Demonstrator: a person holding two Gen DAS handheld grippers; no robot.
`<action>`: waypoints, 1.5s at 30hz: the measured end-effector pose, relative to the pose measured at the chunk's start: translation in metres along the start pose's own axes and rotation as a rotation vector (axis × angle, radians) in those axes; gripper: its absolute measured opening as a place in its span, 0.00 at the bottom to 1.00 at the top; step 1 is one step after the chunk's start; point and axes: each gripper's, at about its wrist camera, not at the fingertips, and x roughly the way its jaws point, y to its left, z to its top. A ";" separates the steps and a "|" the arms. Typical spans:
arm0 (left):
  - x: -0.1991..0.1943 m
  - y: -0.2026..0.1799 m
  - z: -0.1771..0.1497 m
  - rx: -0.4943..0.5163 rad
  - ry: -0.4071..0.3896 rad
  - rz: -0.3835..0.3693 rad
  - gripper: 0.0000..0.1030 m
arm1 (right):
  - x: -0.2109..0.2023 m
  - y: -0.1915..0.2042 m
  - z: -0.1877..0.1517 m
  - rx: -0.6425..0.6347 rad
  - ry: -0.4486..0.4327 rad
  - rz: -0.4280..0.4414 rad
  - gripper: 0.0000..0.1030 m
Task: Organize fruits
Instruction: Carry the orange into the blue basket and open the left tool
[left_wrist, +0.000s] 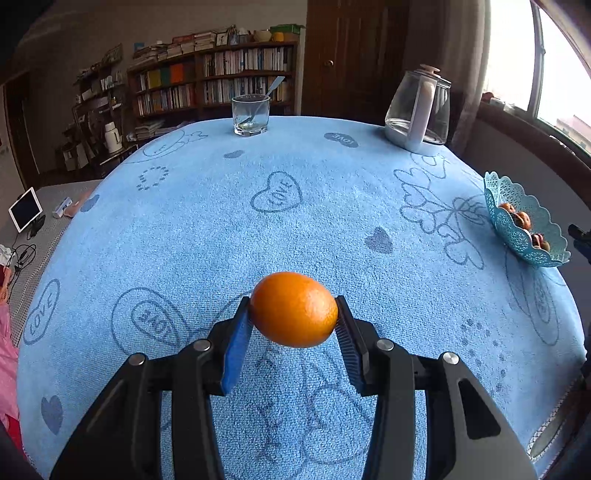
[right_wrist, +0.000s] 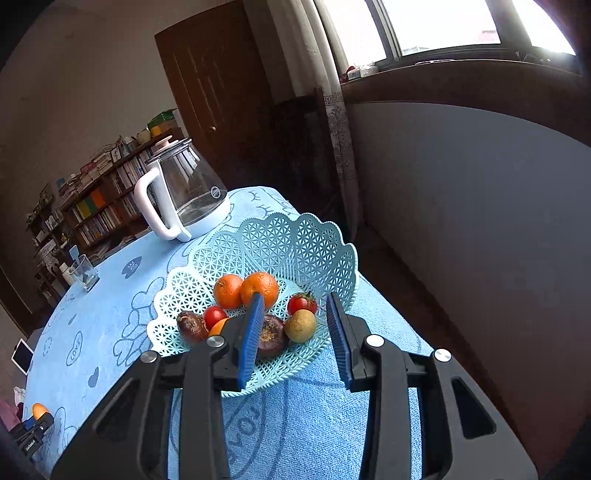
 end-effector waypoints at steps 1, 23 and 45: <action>-0.001 -0.007 0.003 0.011 -0.004 -0.016 0.43 | -0.001 -0.001 -0.001 -0.006 -0.013 -0.016 0.40; 0.024 -0.207 0.068 0.296 -0.023 -0.378 0.43 | -0.011 -0.014 -0.012 0.042 -0.127 -0.093 0.54; 0.069 -0.249 0.073 0.321 -0.010 -0.435 0.69 | -0.013 -0.020 -0.015 0.090 -0.127 -0.085 0.62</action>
